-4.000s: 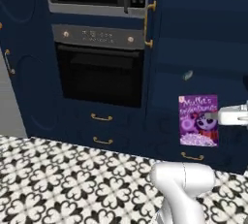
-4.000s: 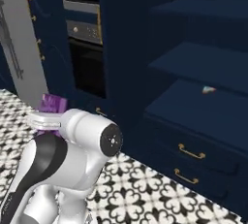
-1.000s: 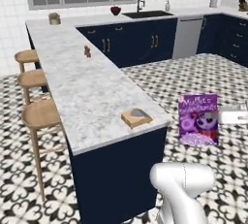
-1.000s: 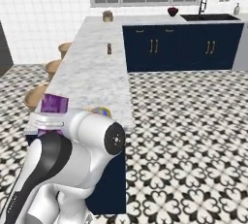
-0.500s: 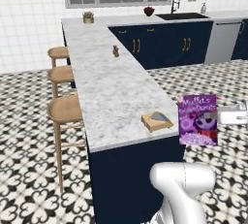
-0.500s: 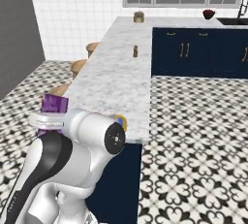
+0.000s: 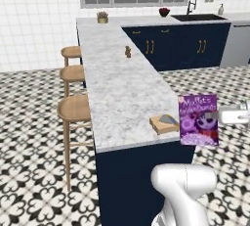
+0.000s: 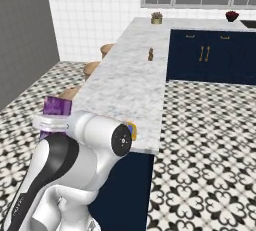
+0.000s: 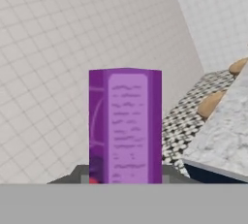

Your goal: Pick the cereal and place it on the digital scale for weighing, and close the cabinet.

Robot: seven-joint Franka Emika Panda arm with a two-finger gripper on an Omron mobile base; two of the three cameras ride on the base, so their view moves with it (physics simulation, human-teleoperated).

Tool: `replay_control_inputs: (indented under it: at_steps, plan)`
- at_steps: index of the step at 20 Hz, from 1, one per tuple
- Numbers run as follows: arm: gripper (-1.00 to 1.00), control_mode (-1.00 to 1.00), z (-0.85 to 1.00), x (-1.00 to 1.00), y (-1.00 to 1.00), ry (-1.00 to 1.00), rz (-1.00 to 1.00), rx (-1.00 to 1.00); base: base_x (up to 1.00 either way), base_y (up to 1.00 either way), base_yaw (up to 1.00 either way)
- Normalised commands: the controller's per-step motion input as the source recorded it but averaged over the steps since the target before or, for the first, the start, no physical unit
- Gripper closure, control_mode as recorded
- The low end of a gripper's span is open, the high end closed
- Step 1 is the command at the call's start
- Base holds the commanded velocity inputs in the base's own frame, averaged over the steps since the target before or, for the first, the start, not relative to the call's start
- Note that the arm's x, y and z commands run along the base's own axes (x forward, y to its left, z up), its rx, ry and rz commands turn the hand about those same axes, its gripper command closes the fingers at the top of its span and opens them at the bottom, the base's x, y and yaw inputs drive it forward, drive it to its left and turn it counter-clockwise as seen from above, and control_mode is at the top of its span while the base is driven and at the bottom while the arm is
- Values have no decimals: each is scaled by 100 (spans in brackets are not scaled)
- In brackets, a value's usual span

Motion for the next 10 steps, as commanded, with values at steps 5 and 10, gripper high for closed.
replay_control_inputs:
  at_steps: [5,10]
  plan:
    - [100,-100,0,52,-26,-13,14,0,0,0,0]
    - [100,-100,-3,53,-7,-49,30,0,0,0,0]
